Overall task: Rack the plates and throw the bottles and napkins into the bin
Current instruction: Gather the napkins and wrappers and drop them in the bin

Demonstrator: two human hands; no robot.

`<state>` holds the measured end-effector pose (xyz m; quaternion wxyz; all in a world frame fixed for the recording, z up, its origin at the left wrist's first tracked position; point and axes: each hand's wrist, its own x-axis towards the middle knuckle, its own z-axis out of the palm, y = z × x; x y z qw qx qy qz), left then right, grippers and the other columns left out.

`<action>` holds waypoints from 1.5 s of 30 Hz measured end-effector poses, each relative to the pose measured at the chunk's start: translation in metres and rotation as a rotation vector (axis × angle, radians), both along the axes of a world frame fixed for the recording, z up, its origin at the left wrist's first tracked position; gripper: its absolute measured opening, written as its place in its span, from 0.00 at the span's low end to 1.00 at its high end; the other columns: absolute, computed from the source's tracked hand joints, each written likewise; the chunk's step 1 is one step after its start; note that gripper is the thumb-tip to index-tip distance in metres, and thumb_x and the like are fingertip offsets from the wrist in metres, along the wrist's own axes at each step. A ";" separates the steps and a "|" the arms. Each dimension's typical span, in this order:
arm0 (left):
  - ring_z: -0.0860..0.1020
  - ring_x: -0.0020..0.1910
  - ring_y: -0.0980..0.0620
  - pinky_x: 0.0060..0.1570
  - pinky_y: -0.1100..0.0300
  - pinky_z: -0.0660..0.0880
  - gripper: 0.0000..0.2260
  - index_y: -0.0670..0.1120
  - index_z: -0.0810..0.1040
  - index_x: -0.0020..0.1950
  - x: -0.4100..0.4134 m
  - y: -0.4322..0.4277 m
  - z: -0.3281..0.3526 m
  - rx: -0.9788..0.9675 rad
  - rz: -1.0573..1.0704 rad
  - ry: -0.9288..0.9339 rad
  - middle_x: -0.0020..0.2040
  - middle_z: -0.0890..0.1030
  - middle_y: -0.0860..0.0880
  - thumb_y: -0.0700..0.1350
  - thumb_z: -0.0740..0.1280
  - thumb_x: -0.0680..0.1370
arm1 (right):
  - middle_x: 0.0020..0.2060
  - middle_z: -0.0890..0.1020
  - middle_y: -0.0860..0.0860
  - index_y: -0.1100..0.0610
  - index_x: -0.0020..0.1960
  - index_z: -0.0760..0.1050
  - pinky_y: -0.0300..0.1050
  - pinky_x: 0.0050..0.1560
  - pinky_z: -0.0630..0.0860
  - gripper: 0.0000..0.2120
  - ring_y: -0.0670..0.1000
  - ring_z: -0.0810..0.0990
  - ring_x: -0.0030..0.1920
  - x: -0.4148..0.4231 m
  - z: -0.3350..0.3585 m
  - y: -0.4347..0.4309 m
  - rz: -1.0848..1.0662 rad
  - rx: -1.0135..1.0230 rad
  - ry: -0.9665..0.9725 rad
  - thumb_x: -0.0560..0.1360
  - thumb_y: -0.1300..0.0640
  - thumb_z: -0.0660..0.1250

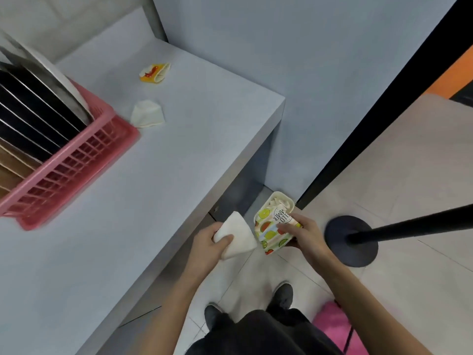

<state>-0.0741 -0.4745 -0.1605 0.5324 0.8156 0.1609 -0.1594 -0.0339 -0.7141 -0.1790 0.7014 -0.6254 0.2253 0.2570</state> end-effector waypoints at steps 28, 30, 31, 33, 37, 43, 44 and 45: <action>0.77 0.49 0.44 0.43 0.57 0.70 0.04 0.46 0.78 0.50 0.149 -0.079 -0.222 0.104 -0.331 0.452 0.49 0.79 0.44 0.39 0.66 0.77 | 0.36 0.85 0.46 0.47 0.44 0.84 0.37 0.39 0.74 0.10 0.40 0.80 0.36 0.031 -0.167 -0.091 0.105 -0.560 0.070 0.77 0.60 0.67; 0.77 0.48 0.44 0.42 0.57 0.70 0.04 0.47 0.78 0.50 0.159 -0.087 -0.265 0.128 -0.349 0.463 0.49 0.79 0.45 0.39 0.66 0.77 | 0.38 0.86 0.45 0.49 0.49 0.85 0.35 0.40 0.74 0.10 0.40 0.81 0.39 0.037 -0.203 -0.096 0.140 -0.558 0.090 0.78 0.59 0.66; 0.77 0.48 0.45 0.42 0.57 0.70 0.06 0.46 0.79 0.53 0.162 -0.091 -0.288 0.140 -0.355 0.472 0.50 0.80 0.44 0.39 0.66 0.77 | 0.39 0.86 0.44 0.50 0.52 0.85 0.35 0.42 0.75 0.10 0.40 0.82 0.40 0.041 -0.223 -0.098 0.161 -0.564 0.096 0.78 0.59 0.66; 0.76 0.50 0.45 0.43 0.57 0.71 0.13 0.45 0.78 0.62 0.170 -0.100 -0.337 0.167 -0.356 0.485 0.56 0.79 0.43 0.40 0.65 0.77 | 0.41 0.86 0.44 0.49 0.55 0.84 0.37 0.46 0.76 0.10 0.41 0.83 0.43 0.049 -0.265 -0.103 0.203 -0.585 0.088 0.79 0.57 0.66; 0.75 0.55 0.44 0.47 0.59 0.69 0.20 0.43 0.73 0.71 0.189 -0.118 -0.449 0.202 -0.359 0.479 0.63 0.77 0.42 0.40 0.64 0.78 | 0.42 0.86 0.48 0.47 0.57 0.83 0.42 0.45 0.77 0.10 0.49 0.83 0.44 0.068 -0.362 -0.112 0.237 -0.583 0.036 0.79 0.53 0.65; 0.75 0.54 0.43 0.46 0.58 0.69 0.14 0.47 0.76 0.63 0.222 -0.146 -0.576 0.254 -0.409 0.404 0.59 0.78 0.42 0.39 0.64 0.78 | 0.49 0.85 0.46 0.49 0.60 0.82 0.27 0.40 0.68 0.11 0.38 0.77 0.37 0.105 -0.479 -0.121 0.269 -0.634 -0.127 0.79 0.54 0.66; 0.75 0.56 0.42 0.48 0.57 0.71 0.16 0.47 0.75 0.66 0.224 -0.150 -0.590 0.279 -0.421 0.384 0.60 0.78 0.42 0.39 0.64 0.78 | 0.52 0.85 0.48 0.51 0.60 0.82 0.27 0.42 0.69 0.11 0.40 0.78 0.41 0.114 -0.491 -0.122 0.283 -0.647 -0.172 0.79 0.55 0.66; 0.75 0.58 0.42 0.52 0.56 0.72 0.18 0.47 0.74 0.68 0.223 -0.152 -0.603 0.311 -0.434 0.355 0.62 0.78 0.43 0.40 0.65 0.78 | 0.54 0.84 0.49 0.52 0.60 0.82 0.28 0.45 0.70 0.12 0.44 0.79 0.45 0.122 -0.501 -0.122 0.309 -0.678 -0.245 0.79 0.57 0.66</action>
